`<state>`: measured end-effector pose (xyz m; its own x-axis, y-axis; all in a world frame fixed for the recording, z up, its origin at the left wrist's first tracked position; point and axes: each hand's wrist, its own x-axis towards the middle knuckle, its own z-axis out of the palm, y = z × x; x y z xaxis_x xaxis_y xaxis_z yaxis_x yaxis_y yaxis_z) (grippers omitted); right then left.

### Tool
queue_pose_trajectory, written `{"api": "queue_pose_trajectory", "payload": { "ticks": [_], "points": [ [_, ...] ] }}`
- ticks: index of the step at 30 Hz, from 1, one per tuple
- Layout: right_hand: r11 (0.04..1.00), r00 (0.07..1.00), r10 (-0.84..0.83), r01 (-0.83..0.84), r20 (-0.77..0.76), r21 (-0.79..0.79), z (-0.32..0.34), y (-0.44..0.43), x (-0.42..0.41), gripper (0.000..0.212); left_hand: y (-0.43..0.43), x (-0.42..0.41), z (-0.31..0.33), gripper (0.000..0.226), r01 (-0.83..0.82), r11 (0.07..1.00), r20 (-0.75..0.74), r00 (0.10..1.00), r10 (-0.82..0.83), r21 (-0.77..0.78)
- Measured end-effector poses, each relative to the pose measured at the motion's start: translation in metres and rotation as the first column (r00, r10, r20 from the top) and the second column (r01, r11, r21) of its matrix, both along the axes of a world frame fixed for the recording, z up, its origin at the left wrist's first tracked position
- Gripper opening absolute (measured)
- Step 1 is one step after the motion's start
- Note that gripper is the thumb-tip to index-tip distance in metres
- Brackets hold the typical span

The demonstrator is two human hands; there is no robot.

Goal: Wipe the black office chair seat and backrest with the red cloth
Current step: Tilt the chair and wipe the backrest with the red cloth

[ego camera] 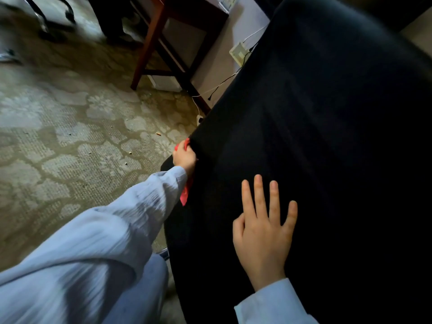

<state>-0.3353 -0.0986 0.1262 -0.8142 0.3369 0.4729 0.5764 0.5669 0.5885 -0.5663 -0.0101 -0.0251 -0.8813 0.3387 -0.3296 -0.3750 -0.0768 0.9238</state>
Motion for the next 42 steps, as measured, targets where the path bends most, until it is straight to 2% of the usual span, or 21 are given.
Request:
{"api": "queue_pose_trajectory", "payload": {
  "ticks": [1, 3, 6, 9, 13, 18, 22, 25, 27, 28, 30, 31, 33, 35, 38, 42],
  "points": [
    [1.0, 1.0, -0.001, 0.001, 0.001, -0.013, 0.001, 0.0, -0.001, 0.058, -0.001, 0.004, -0.006, 0.039, -0.003, 1.0, 0.061, 0.998, 0.004, -0.016],
    [0.999, 1.0, -0.003, 0.003, -0.005, -0.049, 0.002, -0.001, -0.002, 0.059, -0.005, 0.013, -0.001, 0.038, -0.022, 1.0, 0.05, 0.998, 0.022, -0.003],
    [0.996, 1.0, -0.004, 0.004, -0.001, -0.09, 0.003, -0.002, -0.003, 0.06, -0.01, 0.008, 0.044, 0.036, -0.015, 0.996, -0.181, 0.983, 0.031, 0.092],
    [0.992, 1.0, -0.015, 0.014, -0.005, -0.127, 0.005, -0.004, -0.004, 0.059, -0.014, 0.005, 0.114, 0.035, 0.015, 0.973, -0.427, 0.9, 0.086, 0.228],
    [0.983, 0.999, -0.017, 0.011, -0.033, -0.181, 0.006, -0.008, 0.001, 0.058, -0.031, 0.044, 0.165, 0.037, 0.025, 0.937, -0.492, 0.856, 0.16, 0.348],
    [0.981, 1.0, -0.014, 0.013, -0.007, -0.191, -0.001, -0.009, 0.024, 0.055, -0.063, 0.114, 0.153, 0.041, 0.16, 0.894, -0.606, 0.782, 0.144, 0.419],
    [0.986, 1.0, -0.006, 0.008, 0.017, -0.166, -0.006, -0.007, 0.053, 0.049, -0.094, 0.189, 0.111, 0.04, 0.339, 0.882, -0.76, 0.65, 0.032, 0.327],
    [0.99, 0.998, 0.036, -0.028, 0.058, -0.136, -0.007, -0.01, 0.09, 0.042, -0.111, 0.218, 0.081, 0.037, 0.471, 0.841, -0.821, 0.567, -0.058, 0.266],
    [0.992, 0.996, 0.031, -0.02, 0.086, -0.127, -0.008, -0.01, 0.116, 0.048, -0.118, 0.221, 0.08, 0.037, 0.485, 0.821, -0.8, 0.597, -0.06, 0.3],
    [0.993, 0.996, 0.029, -0.019, 0.083, -0.12, -0.007, -0.01, 0.128, 0.052, -0.12, 0.218, 0.084, 0.037, 0.451, 0.822, -0.758, 0.651, -0.036, 0.349],
    [0.994, 0.999, 0.015, -0.011, 0.04, -0.105, -0.002, -0.01, 0.145, 0.06, -0.119, 0.202, 0.101, 0.039, 0.31, 0.835, -0.642, 0.764, 0.066, 0.455],
    [0.995, 1.0, 0.001, 0.0, 0.007, -0.099, 0.001, -0.01, 0.148, 0.066, -0.116, 0.189, 0.113, 0.039, 0.228, 0.841, -0.597, 0.791, 0.133, 0.491],
    [0.997, 0.997, -0.033, 0.027, -0.076, -0.077, 0.012, -0.014, 0.151, 0.073, -0.108, 0.157, 0.142, 0.037, 0.11, 0.845, -0.569, 0.783, 0.251, 0.524],
    [0.999, 0.985, -0.052, 0.05, -0.165, -0.019, 0.024, -0.016, 0.152, 0.069, -0.097, 0.124, 0.174, 0.038, 0.041, 0.847, -0.566, 0.761, 0.317, 0.53],
    [0.993, 0.962, -0.044, 0.072, -0.27, 0.094, 0.04, -0.011, 0.159, 0.055, -0.081, 0.099, 0.209, 0.037, 0.015, 0.862, -0.527, 0.797, 0.296, 0.507],
    [0.982, 0.959, -0.012, 0.065, -0.283, 0.178, 0.049, -0.002, 0.174, 0.073, -0.074, 0.125, 0.223, 0.039, 0.019, 0.877, -0.522, 0.81, 0.268, 0.48]
  ]
}}
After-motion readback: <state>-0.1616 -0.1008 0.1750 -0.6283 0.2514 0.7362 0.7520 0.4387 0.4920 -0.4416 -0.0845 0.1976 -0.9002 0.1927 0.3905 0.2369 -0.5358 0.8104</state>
